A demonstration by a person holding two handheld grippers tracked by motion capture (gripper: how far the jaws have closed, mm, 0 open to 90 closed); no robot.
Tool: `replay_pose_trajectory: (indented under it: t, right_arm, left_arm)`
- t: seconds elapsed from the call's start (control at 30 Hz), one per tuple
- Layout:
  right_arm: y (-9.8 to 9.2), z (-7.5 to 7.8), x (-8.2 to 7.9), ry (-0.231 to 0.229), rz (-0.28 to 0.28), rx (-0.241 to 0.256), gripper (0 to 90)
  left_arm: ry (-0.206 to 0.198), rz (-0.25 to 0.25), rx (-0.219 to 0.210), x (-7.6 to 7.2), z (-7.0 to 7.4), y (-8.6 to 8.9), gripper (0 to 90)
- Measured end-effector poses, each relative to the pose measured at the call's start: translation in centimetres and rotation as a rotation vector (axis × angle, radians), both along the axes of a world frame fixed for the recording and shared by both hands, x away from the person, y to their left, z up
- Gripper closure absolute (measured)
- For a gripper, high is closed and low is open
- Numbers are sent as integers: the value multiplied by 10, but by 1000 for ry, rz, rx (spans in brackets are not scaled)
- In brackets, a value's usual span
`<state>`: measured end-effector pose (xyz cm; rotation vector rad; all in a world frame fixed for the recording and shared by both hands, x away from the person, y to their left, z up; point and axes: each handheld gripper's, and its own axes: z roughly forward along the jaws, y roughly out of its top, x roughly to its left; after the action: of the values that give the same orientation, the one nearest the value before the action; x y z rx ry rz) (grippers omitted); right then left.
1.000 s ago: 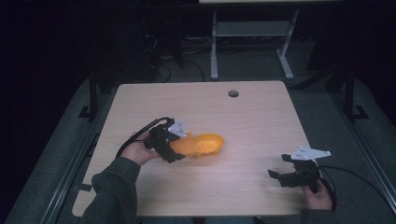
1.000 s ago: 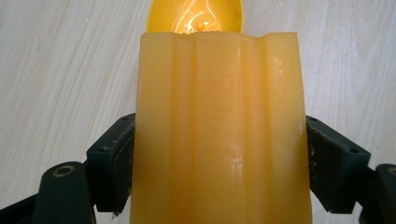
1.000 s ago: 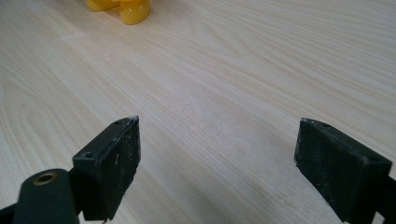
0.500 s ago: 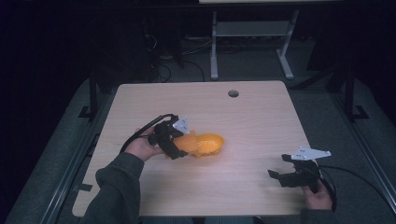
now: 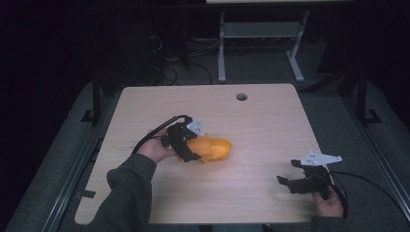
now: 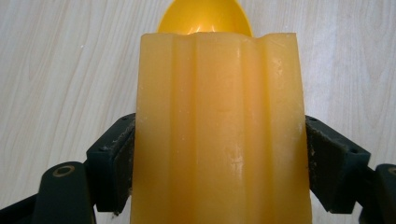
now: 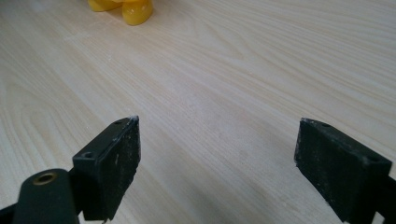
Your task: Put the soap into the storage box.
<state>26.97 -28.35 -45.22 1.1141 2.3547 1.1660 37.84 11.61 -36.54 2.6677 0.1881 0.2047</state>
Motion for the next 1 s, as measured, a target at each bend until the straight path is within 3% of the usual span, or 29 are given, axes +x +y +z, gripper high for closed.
replay_pose_trajectory:
  t: [0.1,0.67,1.0]
  right_arm:
    - [0,0,-1,-4,1,1,140]
    - [-1,1,-1,-7,0,-1,139]
    - [-1,2,0,-7,-1,2,139]
  left_arm:
    - [3,-9,-16,2,1,-4,208]
    - [-12,-41,-8,10,7,-20,208]
    - [8,-69,-15,17,6,-34,208]
